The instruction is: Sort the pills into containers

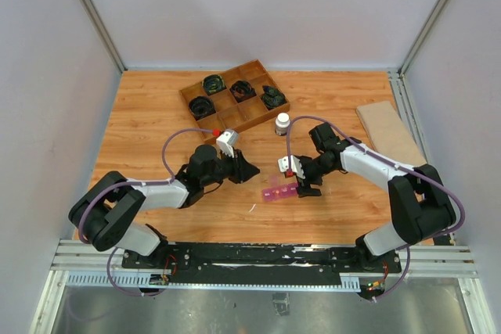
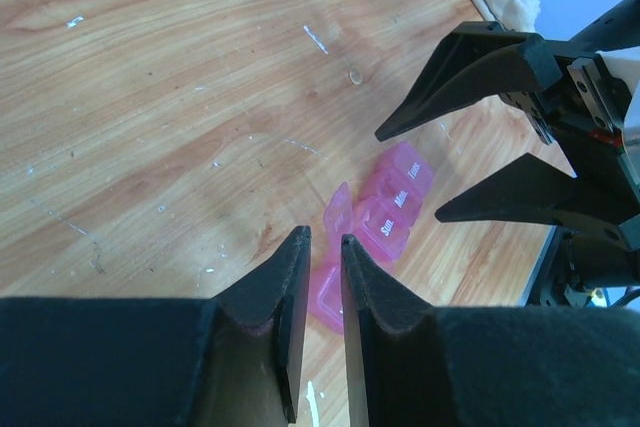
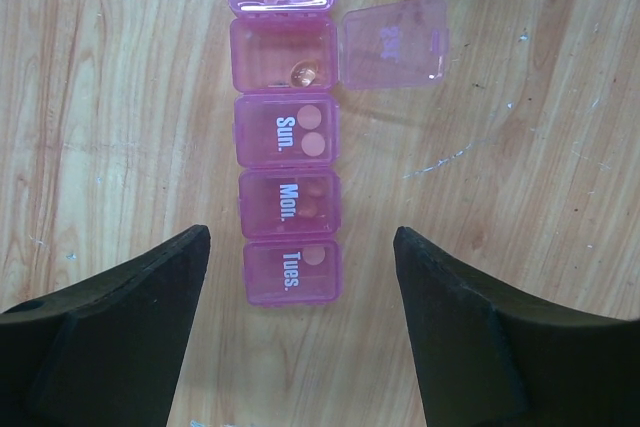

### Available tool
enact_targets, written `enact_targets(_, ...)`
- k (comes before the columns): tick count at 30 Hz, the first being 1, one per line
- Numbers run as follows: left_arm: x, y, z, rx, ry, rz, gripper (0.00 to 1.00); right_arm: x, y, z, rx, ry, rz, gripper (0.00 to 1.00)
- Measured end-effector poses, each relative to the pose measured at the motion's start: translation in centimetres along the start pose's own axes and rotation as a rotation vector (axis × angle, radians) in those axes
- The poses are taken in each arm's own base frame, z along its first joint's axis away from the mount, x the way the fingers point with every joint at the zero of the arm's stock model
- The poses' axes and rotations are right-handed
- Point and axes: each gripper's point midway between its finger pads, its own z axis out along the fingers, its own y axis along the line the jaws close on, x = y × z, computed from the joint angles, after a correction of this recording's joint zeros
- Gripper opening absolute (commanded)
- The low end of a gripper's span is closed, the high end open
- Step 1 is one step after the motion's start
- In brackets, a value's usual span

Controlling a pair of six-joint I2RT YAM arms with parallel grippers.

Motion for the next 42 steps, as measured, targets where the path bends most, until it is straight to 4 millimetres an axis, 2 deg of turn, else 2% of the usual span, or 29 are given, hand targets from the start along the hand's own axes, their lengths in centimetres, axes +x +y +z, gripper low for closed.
enact_targets(8,-0.2,0.7,0.1,-0.037,-0.017,-0.003,0.23,0.0,0.0,0.0,0.000,0.000,0.000,0.74)
enact_targets(15,0.8,1.9,0.3,-0.082,0.008,-0.011,0.23,-0.1,0.1,0.2,-0.006,0.010,-0.011,0.73)
enact_targets(20,0.7,2.3,0.5,-0.098,0.006,-0.013,0.22,-0.1,0.4,0.7,-0.020,0.027,-0.024,0.71)
enact_targets(32,1.6,3.3,2.2,-0.121,0.049,-0.025,0.22,0.4,0.5,1.8,-0.038,0.099,-0.068,0.63)
enact_targets(37,1.5,3.1,3.3,-0.113,0.056,-0.024,0.22,0.5,0.6,2.1,-0.042,0.119,-0.078,0.56)
enact_targets(42,2.2,3.6,4.1,-0.120,0.076,-0.042,0.21,0.7,0.6,2.2,-0.041,0.134,-0.076,0.52)
